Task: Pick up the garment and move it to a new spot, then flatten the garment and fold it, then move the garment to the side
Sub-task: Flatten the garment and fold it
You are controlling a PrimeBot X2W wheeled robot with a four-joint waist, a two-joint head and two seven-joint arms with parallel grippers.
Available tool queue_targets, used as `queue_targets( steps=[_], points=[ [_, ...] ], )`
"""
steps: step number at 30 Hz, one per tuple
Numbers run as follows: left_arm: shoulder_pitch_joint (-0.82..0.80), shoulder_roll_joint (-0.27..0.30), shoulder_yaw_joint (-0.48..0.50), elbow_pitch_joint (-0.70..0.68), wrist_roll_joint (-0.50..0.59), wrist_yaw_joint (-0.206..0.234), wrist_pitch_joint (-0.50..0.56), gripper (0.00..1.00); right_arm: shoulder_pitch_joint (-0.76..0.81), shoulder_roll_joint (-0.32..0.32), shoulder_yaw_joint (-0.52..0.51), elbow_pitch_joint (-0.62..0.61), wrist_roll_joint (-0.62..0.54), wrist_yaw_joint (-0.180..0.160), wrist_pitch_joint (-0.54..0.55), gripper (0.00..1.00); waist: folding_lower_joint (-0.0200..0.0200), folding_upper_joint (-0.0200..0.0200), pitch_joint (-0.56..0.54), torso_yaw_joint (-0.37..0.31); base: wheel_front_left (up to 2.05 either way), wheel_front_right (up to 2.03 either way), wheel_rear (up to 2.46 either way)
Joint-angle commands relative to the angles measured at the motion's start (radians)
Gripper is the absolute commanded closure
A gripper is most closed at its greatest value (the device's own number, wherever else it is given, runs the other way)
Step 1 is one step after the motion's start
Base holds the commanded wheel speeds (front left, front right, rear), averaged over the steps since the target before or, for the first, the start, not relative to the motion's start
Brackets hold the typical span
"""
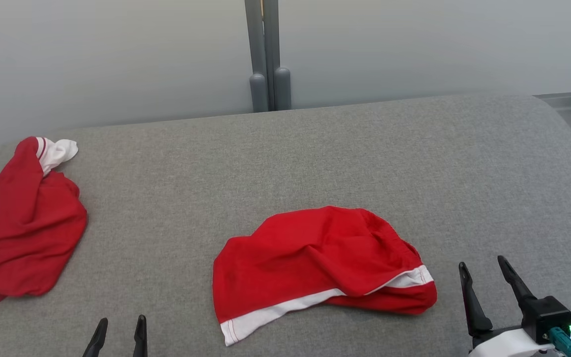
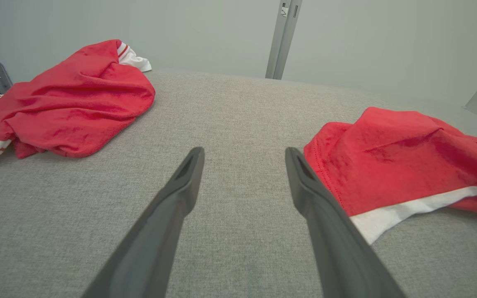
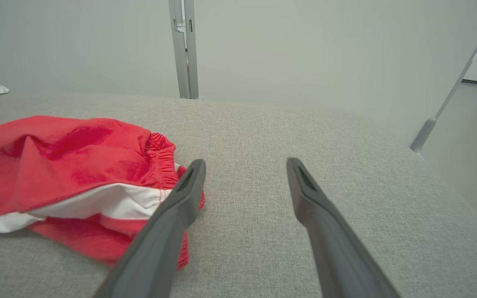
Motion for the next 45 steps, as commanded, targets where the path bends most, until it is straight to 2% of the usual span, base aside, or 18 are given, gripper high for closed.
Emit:
queue_targets(
  steps=[1, 6, 8, 9, 10, 11, 13, 16, 22, 32, 34, 36, 45],
  points=[
    [-0.002, 0.002, 0.004, -0.004, -0.001, -0.003, 0.000, 0.00, -0.015, -0.001, 0.012, -0.020, 0.007, -0.001, -0.003, 0.00, 0.0000, 0.0000, 0.003, 0.000, 0.00, 0.00, 0.00],
    [0.001, -0.006, 0.009, 0.024, 0.015, -0.002, 0.000, 0.00, -0.027, -0.027, 0.050, -0.056, 0.024, -0.001, -0.003, 0.00, 0.0000, 0.0000, 0.008, -0.003, 0.00, 0.00, 0.00],
    [-0.005, -0.014, -0.002, 0.027, 0.004, 0.007, 0.047, 0.00, -0.034, -0.048, 0.077, -0.051, 0.040, -0.001, -0.003, 0.00, 0.0000, 0.0000, 0.012, -0.005, 0.00, 0.00, 0.00],
    [-0.007, -0.018, -0.012, 0.017, -0.005, 0.010, 0.089, 0.00, -0.039, -0.066, 0.095, -0.043, 0.049, -0.001, -0.003, 0.00, 0.0000, 0.0000, 0.015, -0.006, 0.00, 0.00, 0.00],
    [0.000, -0.030, -0.031, -0.011, -0.025, 0.023, 0.197, 0.00, -0.050, -0.106, 0.135, -0.024, 0.079, -0.001, 0.003, 0.00, 0.0000, 0.0000, 0.026, -0.007, 0.00, 0.00, 0.00],
    [0.009, -0.047, -0.046, -0.069, -0.058, 0.041, 0.304, 0.00, -0.077, -0.158, 0.190, -0.016, 0.116, -0.001, 0.056, 0.00, 0.0000, 0.0000, 0.046, -0.010, 0.00, 0.00, 0.00],
    [0.014, -0.055, -0.068, -0.135, -0.074, 0.059, 0.398, 0.00, -0.099, -0.213, 0.252, -0.022, 0.167, -0.001, 0.129, 0.00, 0.0000, 0.0000, 0.070, -0.011, 0.00, 0.00, 0.00],
    [0.028, -0.069, -0.103, -0.222, -0.101, 0.081, 0.514, 0.00, -0.145, -0.288, 0.349, -0.036, 0.262, -0.001, 0.237, 0.00, 0.0000, 0.0000, 0.102, -0.018, 0.00, 0.00, 0.00],
    [0.049, -0.079, -0.186, -0.302, -0.159, 0.072, 0.660, 0.00, -0.222, -0.409, 0.503, -0.039, 0.415, -0.001, 0.360, 0.00, 0.0000, 0.0000, 0.122, -0.016, 0.00, 0.00, 0.00],
    [-0.016, -0.096, -0.223, -0.222, -0.163, 0.087, 0.638, 0.00, -0.237, -0.460, 0.569, -0.046, 0.479, -0.001, 0.345, 0.00, 0.0000, 0.0000, 0.111, -0.013, 0.00, 0.00, 0.00],
    [-0.035, -0.098, -0.227, -0.197, -0.161, 0.087, 0.627, 0.00, -0.245, -0.463, 0.575, -0.042, 0.481, -0.001, 0.343, 0.05, 0.0000, 0.0000, 0.113, -0.014, 0.00, 0.00, 0.00],
    [-0.053, -0.100, -0.230, -0.174, -0.158, 0.091, 0.614, 0.00, -0.256, -0.461, 0.579, -0.036, 0.482, -0.001, 0.342, 0.00, 0.0000, 0.0000, 0.116, -0.017, 0.00, 0.00, 0.00],
    [-0.112, -0.105, -0.255, -0.106, -0.177, 0.097, 0.588, 0.00, -0.319, -0.444, 0.624, 0.024, 0.495, -0.001, 0.342, 0.00, 0.0000, 0.0000, 0.126, -0.022, 0.00, 0.00, 0.00]
  ],
)
